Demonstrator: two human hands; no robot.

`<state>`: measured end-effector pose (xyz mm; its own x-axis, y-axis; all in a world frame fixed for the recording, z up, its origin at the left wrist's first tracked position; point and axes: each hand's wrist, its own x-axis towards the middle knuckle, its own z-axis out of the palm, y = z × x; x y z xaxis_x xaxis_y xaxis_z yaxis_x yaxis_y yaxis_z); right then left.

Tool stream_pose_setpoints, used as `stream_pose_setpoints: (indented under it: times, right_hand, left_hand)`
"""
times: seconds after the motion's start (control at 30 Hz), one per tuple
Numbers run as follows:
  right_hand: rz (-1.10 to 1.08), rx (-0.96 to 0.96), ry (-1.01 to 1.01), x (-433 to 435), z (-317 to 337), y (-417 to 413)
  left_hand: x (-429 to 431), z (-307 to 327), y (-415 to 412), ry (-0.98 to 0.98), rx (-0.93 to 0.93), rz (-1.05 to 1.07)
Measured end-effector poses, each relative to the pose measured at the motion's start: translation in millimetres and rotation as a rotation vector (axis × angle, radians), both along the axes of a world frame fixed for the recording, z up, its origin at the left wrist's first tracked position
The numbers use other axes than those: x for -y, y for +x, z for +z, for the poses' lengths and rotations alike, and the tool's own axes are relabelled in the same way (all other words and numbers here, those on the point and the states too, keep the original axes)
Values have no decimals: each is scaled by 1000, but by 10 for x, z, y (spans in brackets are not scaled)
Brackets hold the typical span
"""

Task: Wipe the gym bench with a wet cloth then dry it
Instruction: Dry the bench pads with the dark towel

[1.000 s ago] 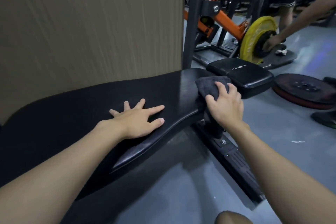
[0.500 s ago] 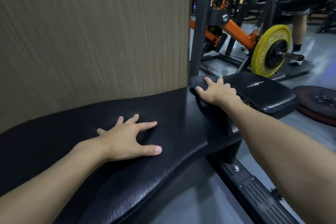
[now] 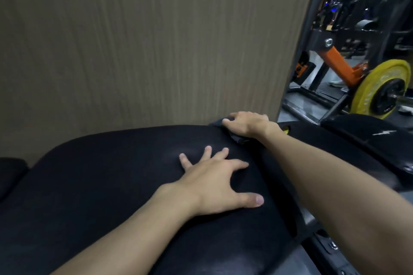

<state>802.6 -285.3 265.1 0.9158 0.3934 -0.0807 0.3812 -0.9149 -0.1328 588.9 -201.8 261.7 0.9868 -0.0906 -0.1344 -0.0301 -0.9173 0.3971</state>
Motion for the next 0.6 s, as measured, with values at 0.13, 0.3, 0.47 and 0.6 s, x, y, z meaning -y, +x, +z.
stream_pose_setpoints:
  times: [0.13,0.3,0.47,0.6]
  right_hand:
    - [19,27,0,-385,-37,-188]
    - [103,21,-43,-1125,-17,-517]
    - [248,43,-106,-2046,-13,-1070]
    - [321,40,-108,-2412,23,-1422]
  left_hand:
    - [-590,22,-220,-11,143,-19]
    - [-1425,79,-680,124,164,125]
    - [-2028,145,-1286,78,139,265]
    - [-2195,175,-1589,69,119,337]
